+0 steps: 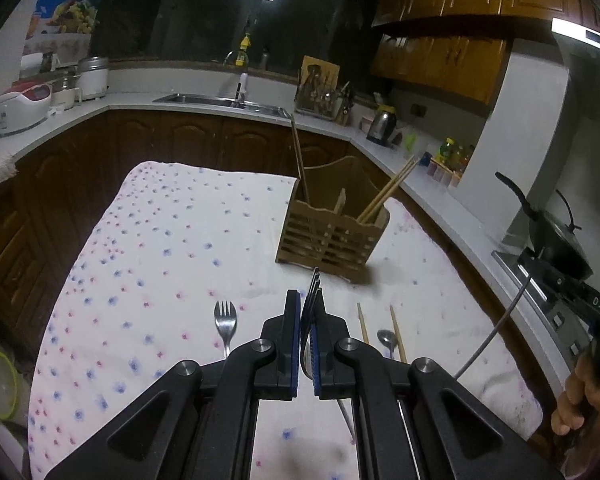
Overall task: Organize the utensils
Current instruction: 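Lift the held chopstick and fork and lower them into the wooden holder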
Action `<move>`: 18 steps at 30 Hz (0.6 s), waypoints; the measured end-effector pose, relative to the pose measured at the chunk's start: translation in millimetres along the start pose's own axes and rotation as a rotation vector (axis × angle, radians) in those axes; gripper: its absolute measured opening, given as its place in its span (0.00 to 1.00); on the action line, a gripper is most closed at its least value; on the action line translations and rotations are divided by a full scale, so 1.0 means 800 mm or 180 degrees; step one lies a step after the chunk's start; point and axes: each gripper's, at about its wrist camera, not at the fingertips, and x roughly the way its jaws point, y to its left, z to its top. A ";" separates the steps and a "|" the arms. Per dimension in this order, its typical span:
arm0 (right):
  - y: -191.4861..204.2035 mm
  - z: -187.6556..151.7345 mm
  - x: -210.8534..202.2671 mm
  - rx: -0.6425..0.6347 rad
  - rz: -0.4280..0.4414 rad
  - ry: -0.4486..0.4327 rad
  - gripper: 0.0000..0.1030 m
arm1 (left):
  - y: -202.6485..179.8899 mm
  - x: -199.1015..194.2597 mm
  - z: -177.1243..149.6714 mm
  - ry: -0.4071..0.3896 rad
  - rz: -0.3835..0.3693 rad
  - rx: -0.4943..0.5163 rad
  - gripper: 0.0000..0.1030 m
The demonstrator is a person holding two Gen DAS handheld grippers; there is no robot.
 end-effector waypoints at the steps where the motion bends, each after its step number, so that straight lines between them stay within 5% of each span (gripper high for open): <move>1: 0.001 0.001 0.000 -0.0002 0.0008 -0.0007 0.04 | 0.002 0.000 0.001 -0.0004 -0.0005 -0.0005 0.02; 18: 0.007 0.033 0.017 0.0015 0.0137 -0.0209 0.04 | 0.021 0.018 0.040 -0.0188 -0.0006 -0.0070 0.03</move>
